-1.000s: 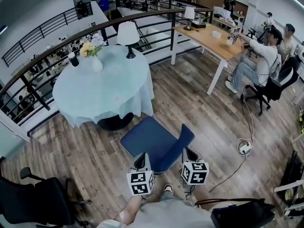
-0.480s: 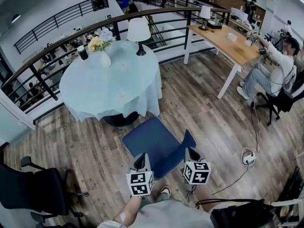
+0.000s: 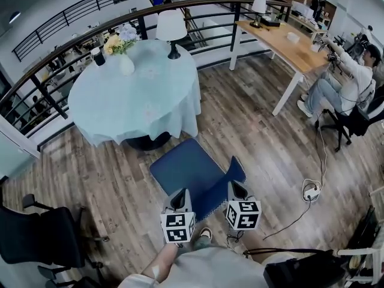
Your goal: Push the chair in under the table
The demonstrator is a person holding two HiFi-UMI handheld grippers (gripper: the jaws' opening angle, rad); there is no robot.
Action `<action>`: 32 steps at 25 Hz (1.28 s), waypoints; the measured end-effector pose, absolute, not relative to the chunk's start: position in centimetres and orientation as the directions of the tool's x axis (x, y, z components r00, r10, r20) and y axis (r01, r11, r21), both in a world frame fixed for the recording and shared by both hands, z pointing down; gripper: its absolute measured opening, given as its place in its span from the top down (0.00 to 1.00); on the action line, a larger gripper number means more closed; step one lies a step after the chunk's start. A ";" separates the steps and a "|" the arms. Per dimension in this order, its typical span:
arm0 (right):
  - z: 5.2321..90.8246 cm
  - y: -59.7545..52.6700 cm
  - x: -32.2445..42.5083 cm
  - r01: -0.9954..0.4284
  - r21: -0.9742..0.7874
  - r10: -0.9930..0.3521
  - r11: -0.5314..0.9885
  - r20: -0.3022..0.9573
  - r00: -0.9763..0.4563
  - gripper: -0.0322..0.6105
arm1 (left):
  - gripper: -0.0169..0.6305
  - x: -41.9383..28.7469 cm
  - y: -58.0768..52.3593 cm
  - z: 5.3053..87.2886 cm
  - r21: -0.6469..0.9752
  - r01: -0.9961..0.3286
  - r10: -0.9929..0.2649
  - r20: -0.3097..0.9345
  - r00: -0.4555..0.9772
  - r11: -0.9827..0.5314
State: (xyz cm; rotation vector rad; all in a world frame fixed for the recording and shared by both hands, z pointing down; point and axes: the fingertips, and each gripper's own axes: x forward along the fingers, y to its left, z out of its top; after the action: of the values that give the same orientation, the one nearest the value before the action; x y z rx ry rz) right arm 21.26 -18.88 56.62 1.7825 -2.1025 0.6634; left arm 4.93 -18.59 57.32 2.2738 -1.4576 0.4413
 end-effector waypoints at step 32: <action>62.7 -14.2 21.5 -0.970 -0.192 -0.742 0.150 0.627 -0.239 0.77 | 0.68 13.5 -10.4 66.0 0.108 -0.693 -0.452 0.684 0.572 -0.713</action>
State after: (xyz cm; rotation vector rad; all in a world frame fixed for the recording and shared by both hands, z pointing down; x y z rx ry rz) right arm 21.51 -14.17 62.71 1.6360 -2.0493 0.8087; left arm 13.51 -10.44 65.97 2.4425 -0.9302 0.9128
